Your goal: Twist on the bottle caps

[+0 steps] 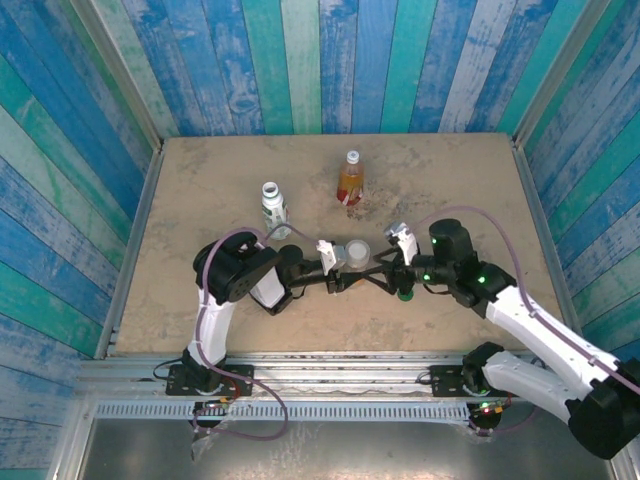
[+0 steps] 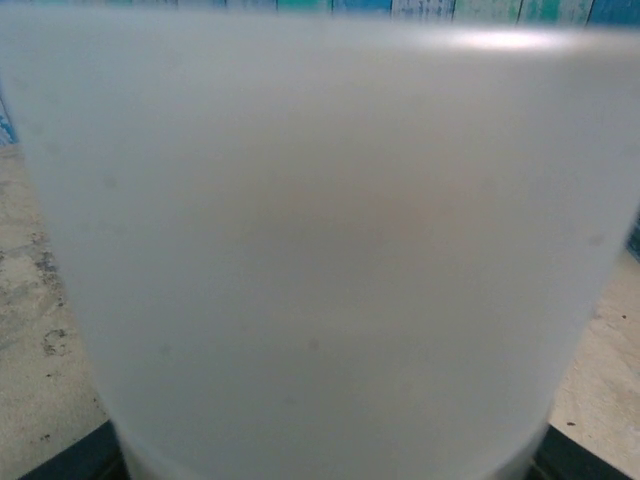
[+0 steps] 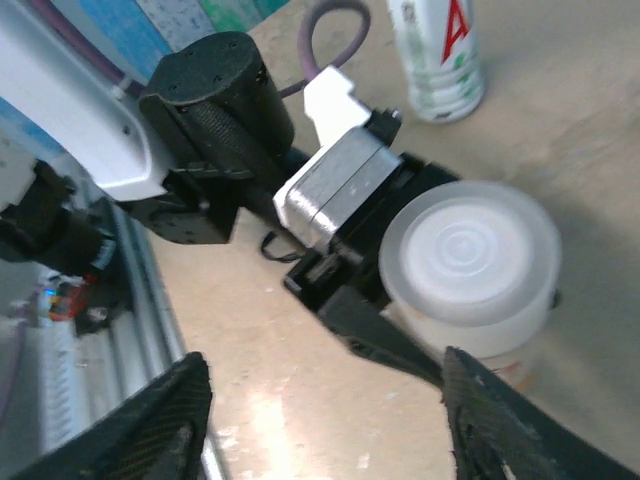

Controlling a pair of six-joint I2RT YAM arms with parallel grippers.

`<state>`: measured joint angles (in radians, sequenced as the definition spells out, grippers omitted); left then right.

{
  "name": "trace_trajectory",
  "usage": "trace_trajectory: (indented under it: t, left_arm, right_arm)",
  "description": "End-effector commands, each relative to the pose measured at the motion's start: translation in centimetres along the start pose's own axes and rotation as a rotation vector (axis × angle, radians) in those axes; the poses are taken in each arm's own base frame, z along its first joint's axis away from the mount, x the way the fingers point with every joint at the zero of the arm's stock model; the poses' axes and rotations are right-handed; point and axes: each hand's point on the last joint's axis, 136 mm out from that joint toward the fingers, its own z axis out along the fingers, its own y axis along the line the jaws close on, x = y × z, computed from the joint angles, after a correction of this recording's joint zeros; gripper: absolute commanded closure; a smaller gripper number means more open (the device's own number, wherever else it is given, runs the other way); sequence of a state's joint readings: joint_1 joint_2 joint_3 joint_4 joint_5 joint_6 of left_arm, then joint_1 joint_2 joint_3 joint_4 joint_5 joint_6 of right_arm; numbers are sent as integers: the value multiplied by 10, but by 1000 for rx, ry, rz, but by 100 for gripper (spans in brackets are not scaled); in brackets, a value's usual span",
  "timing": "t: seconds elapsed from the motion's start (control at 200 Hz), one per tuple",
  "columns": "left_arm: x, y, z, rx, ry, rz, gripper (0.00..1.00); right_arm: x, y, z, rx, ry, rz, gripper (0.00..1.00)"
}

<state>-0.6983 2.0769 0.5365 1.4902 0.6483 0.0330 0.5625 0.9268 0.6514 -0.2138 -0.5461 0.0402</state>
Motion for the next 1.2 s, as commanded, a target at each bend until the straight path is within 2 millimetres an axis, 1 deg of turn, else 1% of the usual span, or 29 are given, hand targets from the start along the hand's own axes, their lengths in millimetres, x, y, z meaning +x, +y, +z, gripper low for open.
trace_trajectory:
  t: [0.0,0.09,0.135,0.195,0.286,0.366,0.441,0.536,0.631,0.731,0.847,1.002,1.057,1.092,1.112,1.142,1.197]
  left_arm:
    - [-7,-17,-5,81,42,-12,46]
    - [-26,-31,-5,174,10,-5,47]
    - [-37,-38,-5,226,-9,-8,47]
    - [-51,-46,-6,278,-37,-11,47]
    - [-66,-53,-8,324,-71,-13,47]
    - [-74,-57,-11,337,-92,-6,47]
    - [-73,-60,-9,354,-79,-2,47]
    - [-72,-65,-7,372,-63,9,47]
    - [-72,-70,-6,393,-58,14,47]
    - [-72,-71,-7,398,-53,18,46]
    - [-71,-71,-7,393,-47,26,46]
    - [-72,-68,-7,372,-50,29,46]
    - [-72,-67,-6,364,-52,27,46]
    - [-73,-67,-7,365,-55,30,46]
    - [-73,-67,-7,366,-56,30,46]
    - [-74,-68,-7,369,-60,32,46]
    - [-75,-69,-7,378,-64,28,46]
  right_arm:
    - [-18,-11,-15,117,-35,-217,26]
    - [-25,-4,-22,110,-58,-332,15]
    - [-28,0,-24,93,-69,-380,13]
    - [-31,10,-24,39,-82,-416,12]
    - [-30,26,-20,-71,-74,-436,12]
    - [-27,30,-14,-124,-56,-434,12]
    - [-26,26,-8,-130,-37,-419,13]
    - [-28,27,-1,-165,-25,-404,14]
    - [-29,26,7,-186,-10,-391,17]
    - [-27,23,13,-202,12,-371,25]
    - [-26,24,17,-227,27,-343,37]
    - [-21,24,18,-233,55,-319,46]
    - [-19,23,18,-233,62,-312,47]
    - [-16,24,17,-236,68,-308,45]
    - [-15,24,17,-235,70,-308,42]
    - [-13,24,16,-233,72,-309,34]
    - [-10,23,15,-222,74,-312,29]
